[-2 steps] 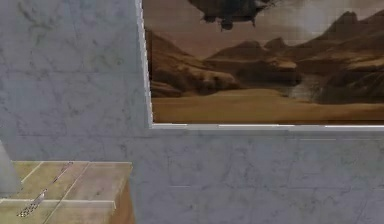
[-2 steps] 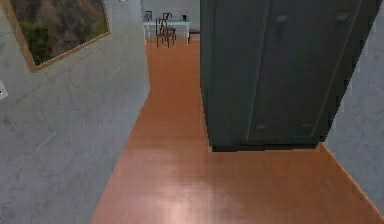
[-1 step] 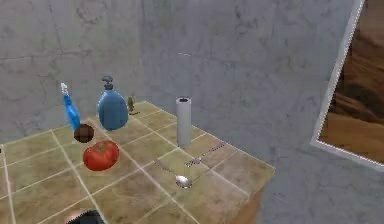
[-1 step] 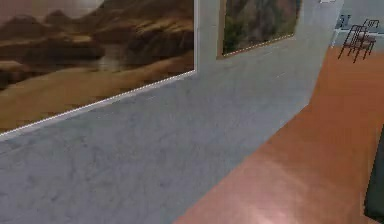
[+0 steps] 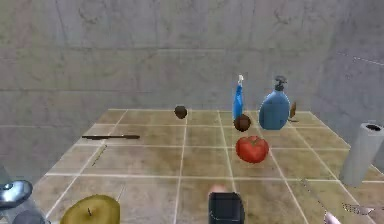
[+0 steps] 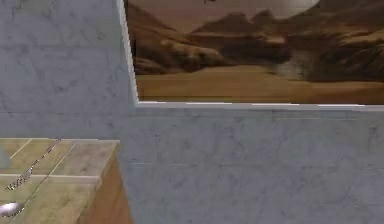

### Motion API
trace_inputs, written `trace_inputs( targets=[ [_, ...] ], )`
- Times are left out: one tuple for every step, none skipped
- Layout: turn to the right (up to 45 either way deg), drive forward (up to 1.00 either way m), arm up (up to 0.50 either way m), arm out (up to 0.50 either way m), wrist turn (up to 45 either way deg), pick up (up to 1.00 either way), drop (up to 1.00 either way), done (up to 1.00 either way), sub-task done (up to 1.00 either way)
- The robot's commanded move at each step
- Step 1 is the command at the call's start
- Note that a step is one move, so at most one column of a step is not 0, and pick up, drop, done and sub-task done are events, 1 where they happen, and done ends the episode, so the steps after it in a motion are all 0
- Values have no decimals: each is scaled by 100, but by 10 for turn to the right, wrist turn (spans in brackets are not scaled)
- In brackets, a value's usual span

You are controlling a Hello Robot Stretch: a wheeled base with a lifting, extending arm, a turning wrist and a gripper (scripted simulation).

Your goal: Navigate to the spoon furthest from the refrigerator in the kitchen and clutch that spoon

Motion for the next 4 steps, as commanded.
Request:
trace_inputs(
  targets=[
    [-420,0,0,0,0,0,0,0,0],
    [0,0,50,0,0,0,0,0,0],
    [0,0,38,0,0,0,0,0,0],
    [0,0,0,20,0,0,0,0,0]
  ],
)
